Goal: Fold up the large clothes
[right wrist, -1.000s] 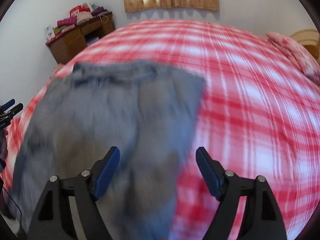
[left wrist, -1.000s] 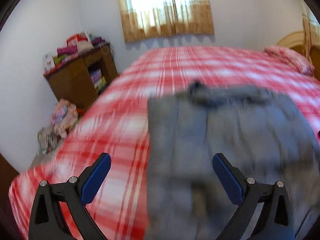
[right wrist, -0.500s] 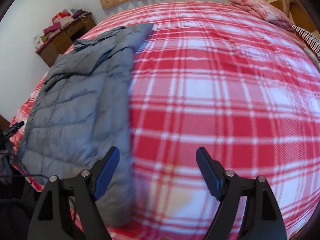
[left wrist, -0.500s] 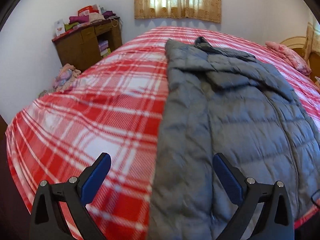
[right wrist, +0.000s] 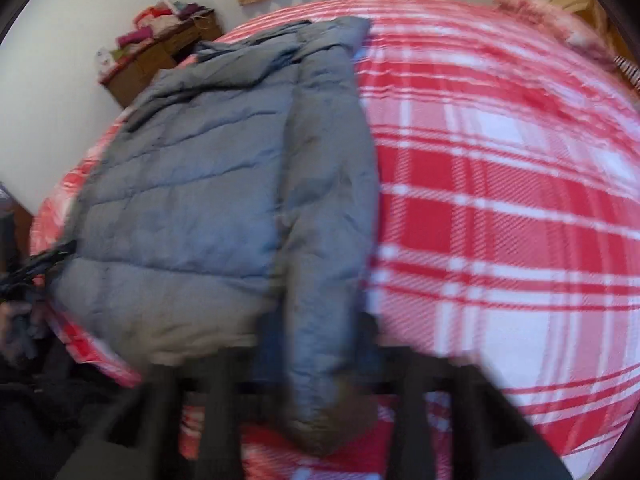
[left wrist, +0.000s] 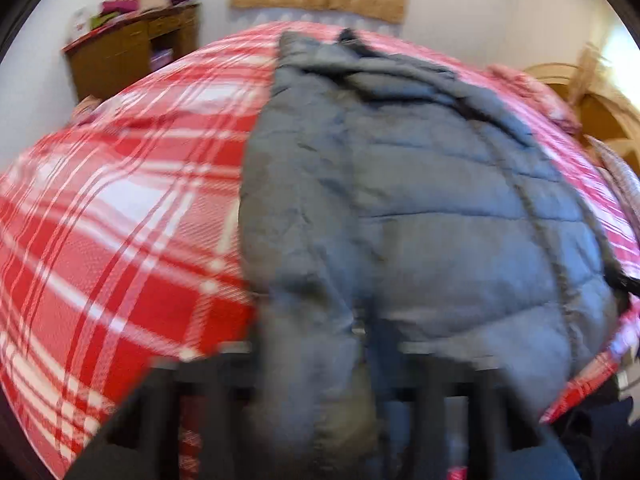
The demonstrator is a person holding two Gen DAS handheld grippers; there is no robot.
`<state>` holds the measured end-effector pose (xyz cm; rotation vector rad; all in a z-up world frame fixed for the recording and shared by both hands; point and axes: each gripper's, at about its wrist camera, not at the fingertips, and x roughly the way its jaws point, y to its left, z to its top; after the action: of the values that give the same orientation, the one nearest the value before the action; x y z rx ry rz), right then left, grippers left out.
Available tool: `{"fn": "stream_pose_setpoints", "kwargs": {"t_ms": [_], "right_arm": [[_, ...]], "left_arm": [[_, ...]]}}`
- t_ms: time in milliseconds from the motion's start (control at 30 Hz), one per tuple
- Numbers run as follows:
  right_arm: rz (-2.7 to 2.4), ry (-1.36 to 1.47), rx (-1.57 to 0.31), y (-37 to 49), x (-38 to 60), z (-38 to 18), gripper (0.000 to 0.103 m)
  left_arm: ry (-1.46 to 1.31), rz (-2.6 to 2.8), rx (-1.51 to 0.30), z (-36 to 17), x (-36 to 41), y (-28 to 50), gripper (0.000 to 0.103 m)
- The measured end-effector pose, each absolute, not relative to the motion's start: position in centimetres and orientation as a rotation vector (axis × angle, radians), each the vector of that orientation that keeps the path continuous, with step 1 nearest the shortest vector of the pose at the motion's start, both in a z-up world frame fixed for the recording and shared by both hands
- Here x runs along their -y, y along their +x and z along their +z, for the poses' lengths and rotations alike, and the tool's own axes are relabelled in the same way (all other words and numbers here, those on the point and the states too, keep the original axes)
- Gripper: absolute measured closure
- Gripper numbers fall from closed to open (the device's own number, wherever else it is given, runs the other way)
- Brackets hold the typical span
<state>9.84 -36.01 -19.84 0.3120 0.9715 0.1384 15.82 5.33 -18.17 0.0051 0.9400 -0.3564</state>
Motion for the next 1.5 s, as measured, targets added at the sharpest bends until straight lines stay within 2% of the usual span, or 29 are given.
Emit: {"fn": "stream_pose_setpoints", "kwargs": {"t_ms": [100,267,467,600,800,1000,1100,1200,1267,1333,1433,1500], "right_arm": [[0.137,0.317,-0.888,9.1,36.1,-18.0,0.094],[0.149,0.355,-0.673,6.8,37.4,-11.6,0.095],[0.178,0.382,-0.428,4.8,38.3,-3.3,0.095],[0.157,0.409,-0.396,8.4,39.4,-2.3,0.095],[0.077,0.429,-0.435,19.7,40.6,-4.2,0.095],[0.014,0.448,-0.498,28.0,40.9,-6.0,0.095],[-0.007,0.455,-0.533,30.5,41.6,-7.5,0.095],[-0.007,0.445,-0.568,33.0,41.9,-8.6,0.094],[-0.017,0.427,-0.591,34.7,41.9,-9.1,0.094],[-0.022,0.431,-0.602,36.4,41.8,-9.6,0.094],[-0.049,0.432,-0.622,38.8,41.8,-10.4,0.09],[-0.071,0.435,-0.634,40.5,42.0,-10.6,0.072]], "left_arm": [[0.013,-0.375,-0.86,-15.4,-5.2,15.1,0.092],[-0.037,-0.456,-0.625,-6.2,-6.5,12.5,0.096],[-0.043,-0.479,-0.45,1.0,-6.8,10.4,0.097],[-0.025,-0.464,-0.465,0.1,-6.0,13.9,0.097],[0.064,-0.347,-0.481,-3.7,-3.5,24.3,0.096],[0.049,-0.231,-0.559,-6.4,-2.0,32.8,0.09],[-0.024,-0.193,-0.505,-5.8,-3.2,34.2,0.08],[-0.086,-0.15,-0.459,-5.2,-4.2,35.2,0.059],[-0.067,-0.058,-0.423,-5.0,-4.1,35.8,0.01],[-0.096,-0.032,-0.349,-4.6,-4.5,35.7,0.004],[-0.124,-0.01,-0.371,-4.3,-4.5,36.5,0.004],[-0.105,-0.027,-0.375,-4.3,-3.8,36.5,0.004]]}}
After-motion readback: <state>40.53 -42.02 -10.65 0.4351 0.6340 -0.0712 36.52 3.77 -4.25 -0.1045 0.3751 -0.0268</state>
